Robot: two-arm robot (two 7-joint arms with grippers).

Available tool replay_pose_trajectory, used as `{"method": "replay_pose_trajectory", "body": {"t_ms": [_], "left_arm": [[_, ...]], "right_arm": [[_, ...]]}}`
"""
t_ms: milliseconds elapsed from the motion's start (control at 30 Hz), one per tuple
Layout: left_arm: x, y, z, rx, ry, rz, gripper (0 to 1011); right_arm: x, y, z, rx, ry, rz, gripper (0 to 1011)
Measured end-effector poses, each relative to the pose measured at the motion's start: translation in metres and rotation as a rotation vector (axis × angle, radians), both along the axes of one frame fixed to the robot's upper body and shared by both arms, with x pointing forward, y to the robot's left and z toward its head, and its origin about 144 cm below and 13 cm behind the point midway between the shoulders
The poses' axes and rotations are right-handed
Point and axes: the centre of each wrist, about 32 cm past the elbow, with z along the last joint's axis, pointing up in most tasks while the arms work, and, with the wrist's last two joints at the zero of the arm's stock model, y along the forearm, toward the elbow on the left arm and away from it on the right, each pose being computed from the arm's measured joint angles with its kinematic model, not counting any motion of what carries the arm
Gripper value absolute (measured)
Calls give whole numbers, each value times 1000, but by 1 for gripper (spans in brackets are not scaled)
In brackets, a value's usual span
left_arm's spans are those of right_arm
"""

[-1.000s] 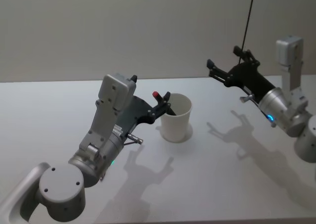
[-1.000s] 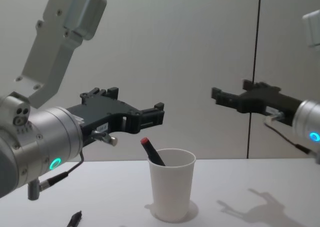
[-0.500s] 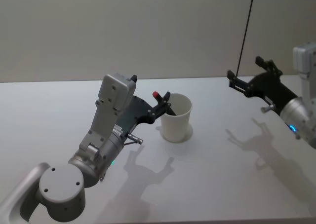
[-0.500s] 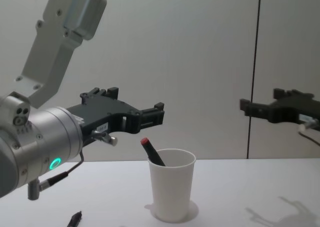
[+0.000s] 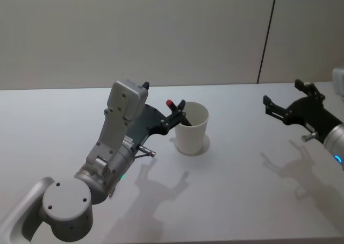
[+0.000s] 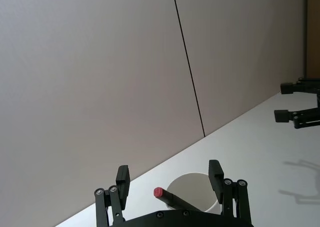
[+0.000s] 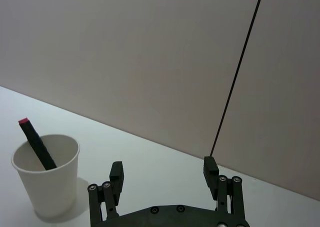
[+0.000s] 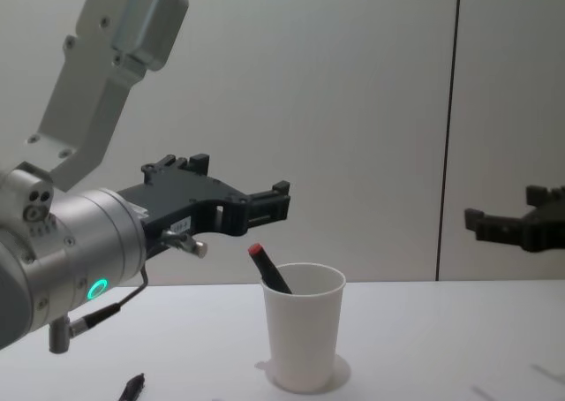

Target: Place the pen into the pen holder.

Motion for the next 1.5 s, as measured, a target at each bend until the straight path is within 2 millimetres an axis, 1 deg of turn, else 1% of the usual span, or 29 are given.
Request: {"method": "replay_pose_trajectory", "body": {"t_ms": [300, 567, 1133, 1500], "left_arm": [[0, 0, 0, 0, 0, 0, 1003], [0, 0, 0, 0, 0, 0, 1003], [0, 0, 1, 10, 20, 5, 1003], [-5, -2, 7, 34, 124, 53, 1003]], "right_arm": [[-17, -10, 0, -19, 27, -18, 1002], [-27, -16, 2, -30, 42, -25, 1002], [-34, -19, 4, -39, 52, -26, 1002], [-36, -20, 5, -42, 54, -26, 1002]]}}
